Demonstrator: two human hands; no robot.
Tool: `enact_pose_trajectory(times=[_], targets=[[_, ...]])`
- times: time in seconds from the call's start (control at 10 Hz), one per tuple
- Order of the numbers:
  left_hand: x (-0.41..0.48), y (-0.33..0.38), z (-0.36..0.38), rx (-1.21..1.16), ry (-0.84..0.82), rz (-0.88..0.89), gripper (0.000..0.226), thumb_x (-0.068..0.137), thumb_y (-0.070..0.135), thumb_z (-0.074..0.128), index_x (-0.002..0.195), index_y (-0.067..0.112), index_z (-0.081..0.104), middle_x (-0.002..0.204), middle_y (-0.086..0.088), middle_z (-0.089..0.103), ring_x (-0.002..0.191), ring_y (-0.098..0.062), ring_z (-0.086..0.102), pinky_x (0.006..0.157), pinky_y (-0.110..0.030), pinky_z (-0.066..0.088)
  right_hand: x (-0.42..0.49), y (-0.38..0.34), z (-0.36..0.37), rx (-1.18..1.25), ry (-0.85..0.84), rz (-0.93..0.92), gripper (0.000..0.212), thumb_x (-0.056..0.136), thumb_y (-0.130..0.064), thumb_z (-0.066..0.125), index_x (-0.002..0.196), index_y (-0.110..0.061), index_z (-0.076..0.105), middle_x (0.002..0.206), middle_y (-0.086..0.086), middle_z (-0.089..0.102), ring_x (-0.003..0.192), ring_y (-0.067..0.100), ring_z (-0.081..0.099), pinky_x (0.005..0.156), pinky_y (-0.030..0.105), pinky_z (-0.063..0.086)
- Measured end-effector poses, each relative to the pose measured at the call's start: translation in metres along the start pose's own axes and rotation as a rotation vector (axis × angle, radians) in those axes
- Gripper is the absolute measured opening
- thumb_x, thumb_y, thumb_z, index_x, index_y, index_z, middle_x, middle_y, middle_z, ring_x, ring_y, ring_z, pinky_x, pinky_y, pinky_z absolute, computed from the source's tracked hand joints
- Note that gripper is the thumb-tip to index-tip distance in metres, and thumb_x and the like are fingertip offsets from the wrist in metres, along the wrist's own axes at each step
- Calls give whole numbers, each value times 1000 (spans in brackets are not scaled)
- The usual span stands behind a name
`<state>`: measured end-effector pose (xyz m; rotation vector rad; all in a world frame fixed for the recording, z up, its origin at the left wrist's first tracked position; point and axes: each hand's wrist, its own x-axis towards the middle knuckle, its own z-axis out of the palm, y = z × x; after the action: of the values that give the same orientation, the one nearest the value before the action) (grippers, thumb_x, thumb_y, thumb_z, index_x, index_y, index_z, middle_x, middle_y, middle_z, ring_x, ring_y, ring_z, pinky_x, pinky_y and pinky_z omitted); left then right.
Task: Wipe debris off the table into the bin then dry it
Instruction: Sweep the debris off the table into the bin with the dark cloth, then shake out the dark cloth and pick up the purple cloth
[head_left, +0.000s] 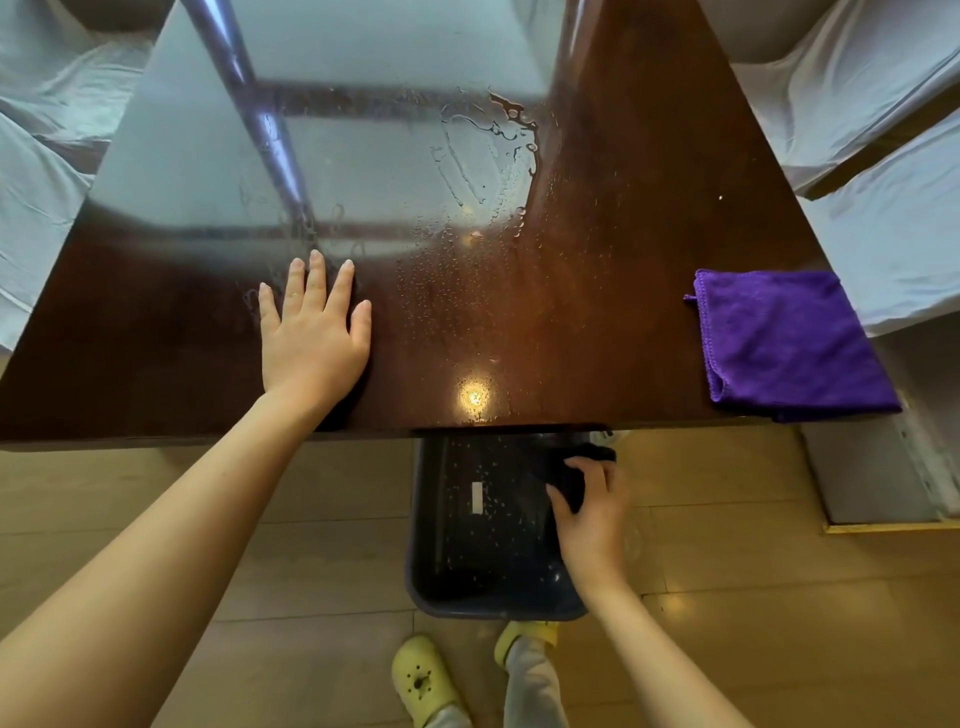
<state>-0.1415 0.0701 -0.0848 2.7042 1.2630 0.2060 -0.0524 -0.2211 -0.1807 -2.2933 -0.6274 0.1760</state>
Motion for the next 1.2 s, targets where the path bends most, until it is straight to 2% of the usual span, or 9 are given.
enact_pose_trajectory(times=[0.2,0.5,0.6,0.7,0.8,0.9,1.0,1.1,1.2], targets=[[-1,-1,0,7,2,4,53,95,41,22,145,22,17,156,-10,11,143,-24,3,114,-49,-2,14,19,15,-8,-39,141,33,84,-17,64,112,-19,48,126,10,40,112,26,45,82,29,43],[0,-1,-1,4,1,4,53,95,42,22,145,23,16,156,-9,11,143,-23,2,114,-48,-3,30,16,12,98,-91,183,30,84,-14,65,110,-16,51,126,9,43,110,21,46,88,27,40],[0,-2,-1,-5,1,7,53,95,42,23,144,23,17,156,-9,11,143,-23,2,114,-48,-2,34,7,0,218,-150,275,29,83,-15,66,109,-17,53,119,5,46,104,16,47,86,25,40],[1,-2,-3,-34,7,12,53,95,41,26,144,21,19,155,-11,14,143,-23,4,115,-49,-1,32,-8,-23,364,-263,323,28,81,-16,69,106,-18,55,108,-4,52,105,20,53,85,30,49],[1,1,-8,-104,18,9,53,95,37,35,142,16,26,153,-14,19,143,-25,8,114,-51,0,26,-28,-60,351,-383,198,28,77,-14,73,100,-25,60,103,-15,57,101,5,55,79,13,44],[-2,21,-28,-250,27,157,53,92,32,48,140,15,33,150,-12,28,141,-24,16,115,-47,5,24,-57,-104,254,-439,-47,32,73,-10,75,97,-27,62,102,-9,58,101,-2,53,81,4,37],[-7,67,-63,-519,-126,537,57,86,35,58,138,26,36,143,6,41,136,-11,29,113,-35,22,35,-87,-144,236,-445,-225,36,71,-5,76,100,-22,63,102,-4,58,102,6,54,85,8,37],[-14,120,-99,-624,-423,857,71,79,41,65,139,38,28,134,32,33,127,9,30,105,-10,21,57,-111,-176,172,-434,-372,39,73,-5,75,106,-20,60,105,-3,54,104,7,52,88,13,39],[-13,157,-112,-500,-518,1010,88,74,38,72,141,39,16,135,21,38,125,2,31,104,-13,23,87,-127,-199,66,-392,-492,44,74,-6,74,112,-16,55,110,-3,52,109,6,48,94,19,39]])
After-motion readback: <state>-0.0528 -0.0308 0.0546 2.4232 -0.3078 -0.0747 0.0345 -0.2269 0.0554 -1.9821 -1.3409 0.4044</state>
